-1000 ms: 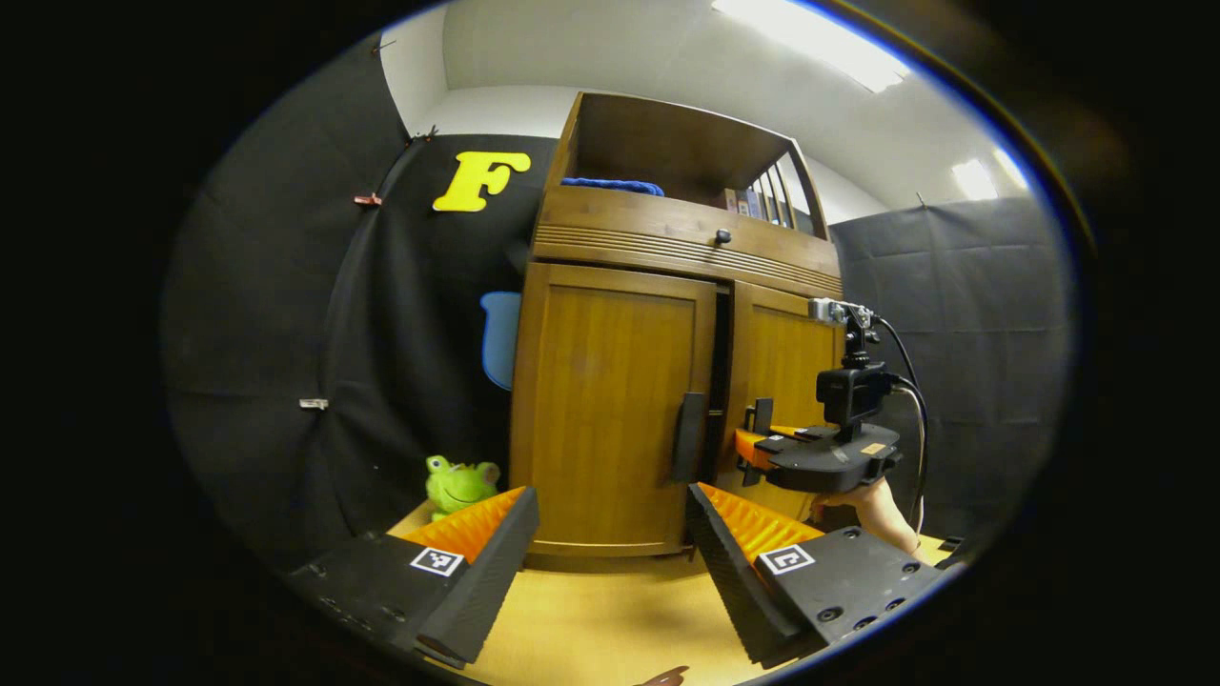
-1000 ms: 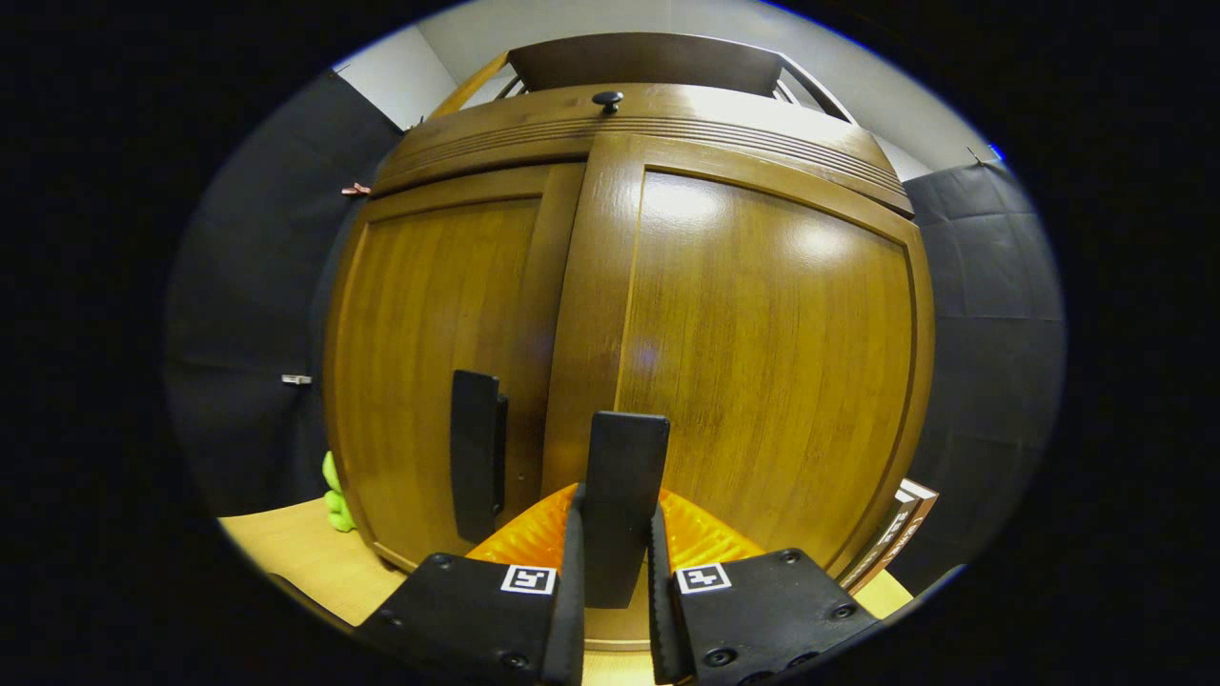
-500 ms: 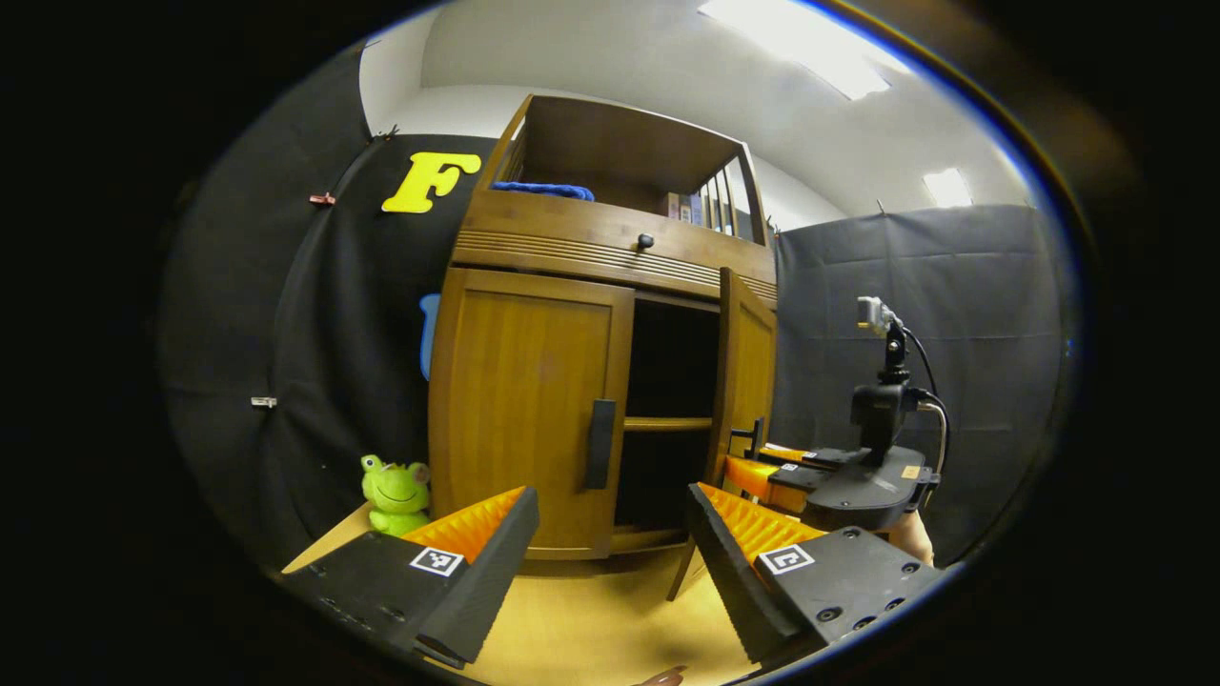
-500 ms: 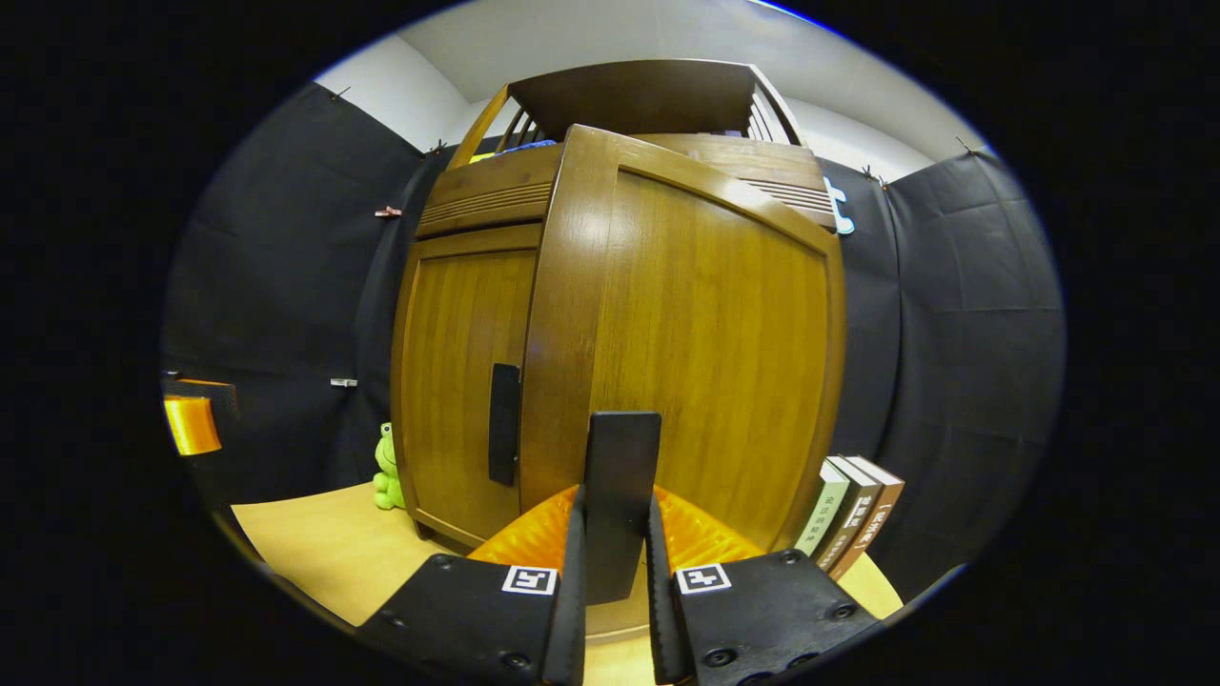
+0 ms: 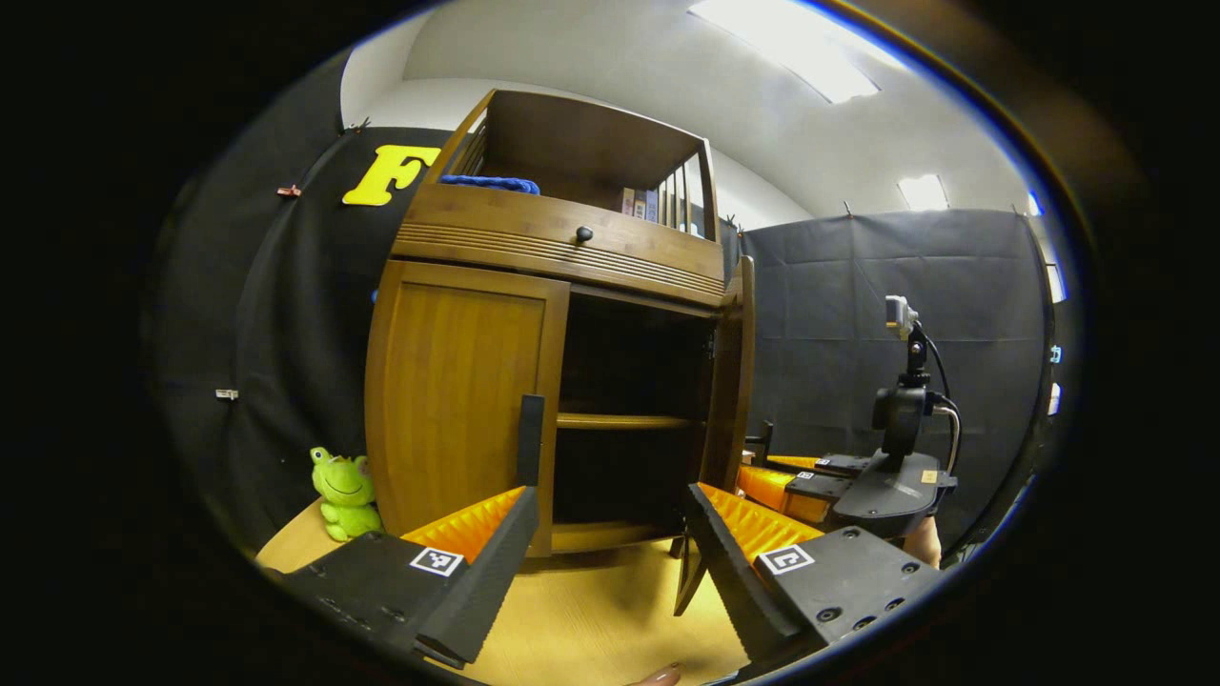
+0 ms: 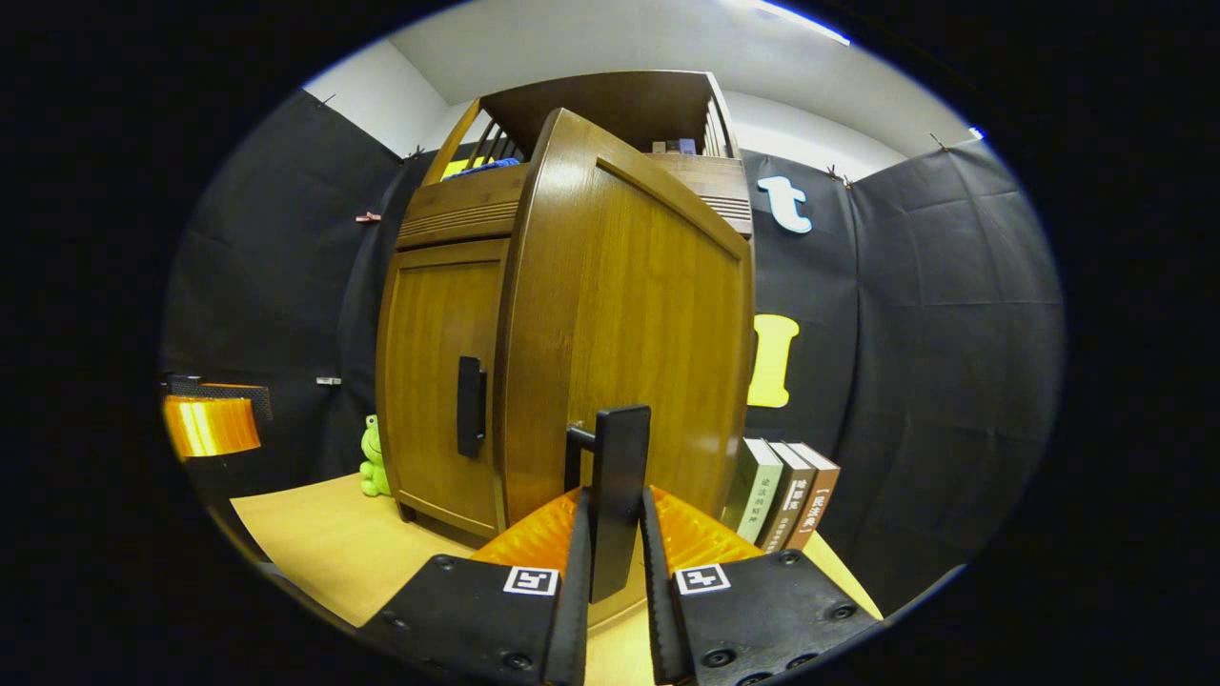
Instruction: Open the right door of the double-door shoe cabinet with the right hand, and open the left door with the left hand.
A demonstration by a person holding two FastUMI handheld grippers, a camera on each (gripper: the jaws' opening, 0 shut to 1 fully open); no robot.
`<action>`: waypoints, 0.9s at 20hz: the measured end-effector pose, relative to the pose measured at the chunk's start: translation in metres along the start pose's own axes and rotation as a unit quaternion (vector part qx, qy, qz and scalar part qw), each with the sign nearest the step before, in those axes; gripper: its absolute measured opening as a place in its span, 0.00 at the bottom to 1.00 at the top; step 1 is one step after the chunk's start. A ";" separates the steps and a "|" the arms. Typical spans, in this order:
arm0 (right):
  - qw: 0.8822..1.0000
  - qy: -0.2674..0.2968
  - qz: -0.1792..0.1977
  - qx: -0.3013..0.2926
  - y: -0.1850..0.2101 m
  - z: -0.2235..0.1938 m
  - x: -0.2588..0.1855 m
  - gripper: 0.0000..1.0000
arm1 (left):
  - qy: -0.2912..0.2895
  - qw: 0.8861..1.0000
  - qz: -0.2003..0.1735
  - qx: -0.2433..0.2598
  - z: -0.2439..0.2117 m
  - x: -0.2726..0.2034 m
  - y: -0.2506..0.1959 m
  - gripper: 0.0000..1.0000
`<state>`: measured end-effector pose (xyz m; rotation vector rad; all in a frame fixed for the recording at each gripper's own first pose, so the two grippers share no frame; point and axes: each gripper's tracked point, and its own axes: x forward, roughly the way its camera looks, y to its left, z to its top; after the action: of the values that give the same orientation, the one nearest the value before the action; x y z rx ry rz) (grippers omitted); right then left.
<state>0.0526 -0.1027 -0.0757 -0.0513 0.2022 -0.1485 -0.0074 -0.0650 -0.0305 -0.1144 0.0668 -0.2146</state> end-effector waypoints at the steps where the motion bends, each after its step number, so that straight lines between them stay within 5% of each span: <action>1: 1.000 0.001 -0.005 -0.001 -0.005 0.000 -0.003 0.25 | 0.003 1.000 -0.002 -0.001 -0.004 0.000 -0.003 0.96; 13: 0.998 -0.002 -0.068 -0.010 -0.063 0.004 -0.026 0.27 | 0.009 0.999 -0.032 -0.013 -0.011 0.017 -0.026 0.97; 18: 0.996 0.001 -0.089 0.000 -0.091 0.003 -0.037 0.19 | 0.012 0.999 -0.035 -0.008 -0.019 0.033 -0.028 0.97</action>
<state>0.0045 -0.1871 -0.0598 -0.0701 0.2005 -0.3269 0.0170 -0.1012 -0.0475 -0.1312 0.0890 -0.2854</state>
